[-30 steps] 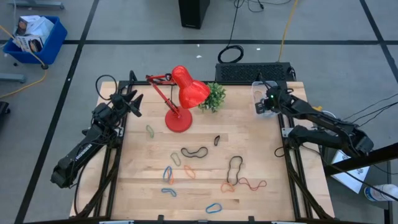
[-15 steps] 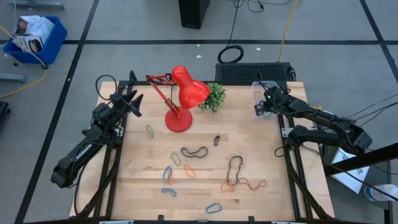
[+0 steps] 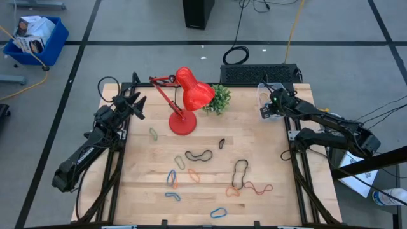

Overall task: Pick and place rubber bands into bin
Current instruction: Put the blue rubber band into the transparent bin, then put the top black rubber band into the transparent bin

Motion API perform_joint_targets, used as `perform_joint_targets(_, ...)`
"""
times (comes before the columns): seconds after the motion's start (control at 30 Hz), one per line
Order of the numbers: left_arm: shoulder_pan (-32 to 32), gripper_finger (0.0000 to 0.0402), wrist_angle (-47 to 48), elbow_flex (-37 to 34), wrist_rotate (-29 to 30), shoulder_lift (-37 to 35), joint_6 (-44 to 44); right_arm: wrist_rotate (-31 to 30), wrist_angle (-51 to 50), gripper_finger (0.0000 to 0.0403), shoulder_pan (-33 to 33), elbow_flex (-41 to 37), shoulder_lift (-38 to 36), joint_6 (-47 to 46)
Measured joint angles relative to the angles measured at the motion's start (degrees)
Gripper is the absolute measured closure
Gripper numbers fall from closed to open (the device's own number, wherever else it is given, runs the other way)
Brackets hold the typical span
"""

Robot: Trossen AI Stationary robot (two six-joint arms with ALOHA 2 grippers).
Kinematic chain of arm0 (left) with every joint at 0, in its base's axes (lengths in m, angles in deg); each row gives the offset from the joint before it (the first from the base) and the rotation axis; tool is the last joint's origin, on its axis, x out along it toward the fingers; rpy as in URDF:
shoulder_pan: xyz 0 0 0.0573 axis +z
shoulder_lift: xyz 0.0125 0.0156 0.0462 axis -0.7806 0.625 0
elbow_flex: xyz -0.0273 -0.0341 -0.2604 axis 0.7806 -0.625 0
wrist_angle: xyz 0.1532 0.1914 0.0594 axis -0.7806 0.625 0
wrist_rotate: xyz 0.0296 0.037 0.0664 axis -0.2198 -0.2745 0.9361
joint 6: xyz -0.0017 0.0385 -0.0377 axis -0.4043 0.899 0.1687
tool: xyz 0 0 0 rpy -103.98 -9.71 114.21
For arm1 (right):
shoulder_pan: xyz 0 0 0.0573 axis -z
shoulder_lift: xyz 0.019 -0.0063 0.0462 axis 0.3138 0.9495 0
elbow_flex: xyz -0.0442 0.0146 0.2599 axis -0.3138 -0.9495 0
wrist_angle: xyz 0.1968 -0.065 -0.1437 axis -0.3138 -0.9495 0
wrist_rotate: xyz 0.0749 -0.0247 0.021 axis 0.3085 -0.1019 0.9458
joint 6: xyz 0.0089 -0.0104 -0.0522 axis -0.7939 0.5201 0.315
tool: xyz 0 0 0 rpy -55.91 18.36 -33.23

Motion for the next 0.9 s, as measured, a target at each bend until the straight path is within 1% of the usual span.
perform_joint_targets(0.1, 0.02, 0.0172, 0.01, 0.0, 0.0, 0.0, 0.0, -0.08, 1.09, 0.0296, -0.02, -0.02, -0.24, 1.5)
perform_joint_targets(0.23, 0.01, 0.0172, 0.02, 0.0, 0.0, 0.0, 0.0, 0.06, 2.6, 0.0282, 0.0, -0.02, -1.5, 1.06)
perform_joint_targets(0.4, 0.02, 0.0172, 0.0, 0.0, 0.0, 0.0, 0.0, 0.09, 3.19, 0.0278, -0.03, -0.02, -3.41, 1.94)
perform_joint_targets(0.57, 0.0, 0.0172, 0.02, 0.0, -0.02, 0.0, 0.0, 0.66, 9.98, 0.0281, -1.72, -0.02, -6.42, 6.9)
perform_joint_targets(0.63, 0.0, 0.0172, 0.02, 0.0, 0.0, 0.0, 0.0, 4.08, 14.79, 0.0281, -3.17, -0.02, -7.72, 10.61)
perform_joint_targets(0.73, 0.02, 0.0172, 0.01, 0.0, -0.02, 0.0, 0.0, 12.0, 22.75, 0.0279, -5.83, -0.02, -9.17, 15.78)
perform_joint_targets(0.83, 0.02, 0.0172, 0.01, 0.0, 0.0, 0.0, 0.0, 18.87, 31.03, 0.0278, -8.46, -0.02, -9.65, 17.42)
perform_joint_targets(0.9, 0.02, 0.0172, 0.0, 0.0, -0.02, 0.0, 0.0, 24.5, 35.57, 0.0278, -10.15, -0.02, -9.6, 18.8)
